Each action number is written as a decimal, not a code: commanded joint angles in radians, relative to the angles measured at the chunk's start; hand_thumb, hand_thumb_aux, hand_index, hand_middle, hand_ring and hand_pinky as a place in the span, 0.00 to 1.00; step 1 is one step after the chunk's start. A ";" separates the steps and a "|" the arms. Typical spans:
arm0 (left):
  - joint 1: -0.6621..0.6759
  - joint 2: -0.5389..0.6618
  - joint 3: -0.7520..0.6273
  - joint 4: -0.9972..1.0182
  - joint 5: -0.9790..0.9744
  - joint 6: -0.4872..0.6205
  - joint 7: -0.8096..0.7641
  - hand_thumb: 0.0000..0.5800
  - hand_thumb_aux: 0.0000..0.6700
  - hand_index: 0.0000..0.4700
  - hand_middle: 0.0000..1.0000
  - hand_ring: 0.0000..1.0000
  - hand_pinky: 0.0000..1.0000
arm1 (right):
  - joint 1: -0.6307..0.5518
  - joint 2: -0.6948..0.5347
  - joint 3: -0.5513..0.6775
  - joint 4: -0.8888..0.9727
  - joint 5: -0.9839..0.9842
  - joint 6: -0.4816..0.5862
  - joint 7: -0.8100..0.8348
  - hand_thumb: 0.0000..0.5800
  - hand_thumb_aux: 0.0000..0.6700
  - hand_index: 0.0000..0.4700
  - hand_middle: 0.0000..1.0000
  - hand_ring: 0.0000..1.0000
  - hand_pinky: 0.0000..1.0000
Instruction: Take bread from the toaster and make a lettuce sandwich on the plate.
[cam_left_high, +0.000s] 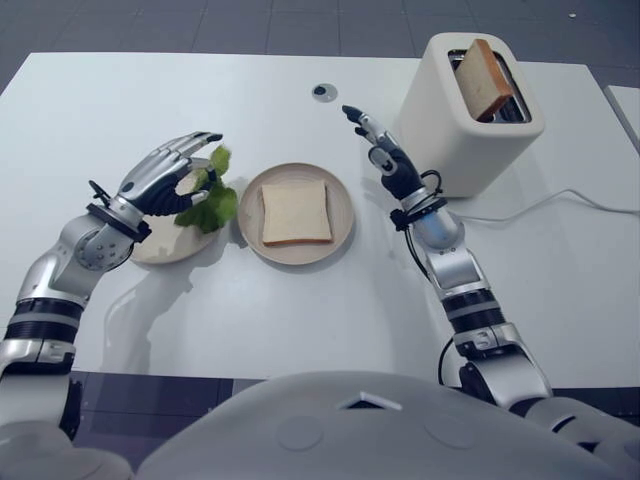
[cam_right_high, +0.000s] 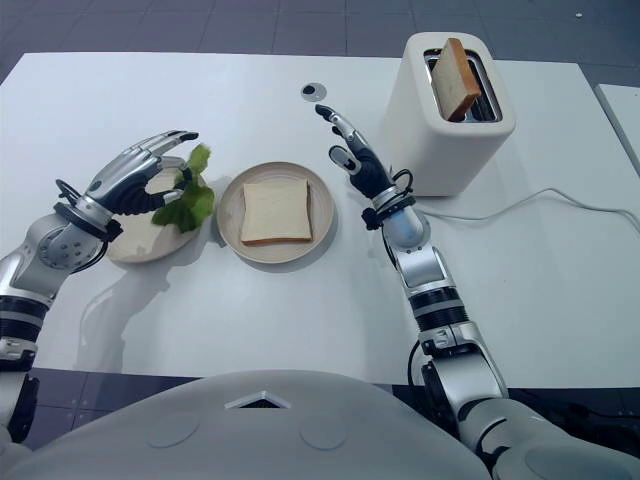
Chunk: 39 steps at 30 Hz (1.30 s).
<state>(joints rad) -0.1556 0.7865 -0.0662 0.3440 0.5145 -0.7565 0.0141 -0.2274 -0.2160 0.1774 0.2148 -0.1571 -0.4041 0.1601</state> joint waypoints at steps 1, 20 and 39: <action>-0.059 -0.069 -0.047 0.012 0.026 -0.015 0.013 1.00 1.00 1.00 0.00 0.00 0.00 | -0.004 0.001 -0.019 -0.011 0.005 0.000 -0.001 0.00 0.00 0.00 0.00 0.00 0.00; -0.167 -0.282 -0.281 0.126 0.137 -0.043 0.007 0.79 0.54 0.54 0.00 0.00 0.00 | 0.015 0.006 -0.026 -0.051 -0.005 0.017 0.009 0.00 0.00 0.00 0.00 0.00 0.00; -0.163 -0.311 -0.149 0.119 -0.110 -0.080 -0.007 0.00 0.00 0.00 0.00 0.00 0.00 | -0.039 -0.270 -0.371 -0.310 -0.593 0.201 -0.345 0.00 0.00 0.00 0.00 0.00 0.00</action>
<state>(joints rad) -0.3164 0.4767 -0.2238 0.4503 0.4083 -0.8395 0.0175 -0.2529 -0.4386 -0.1834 -0.1667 -0.6818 -0.2854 -0.1855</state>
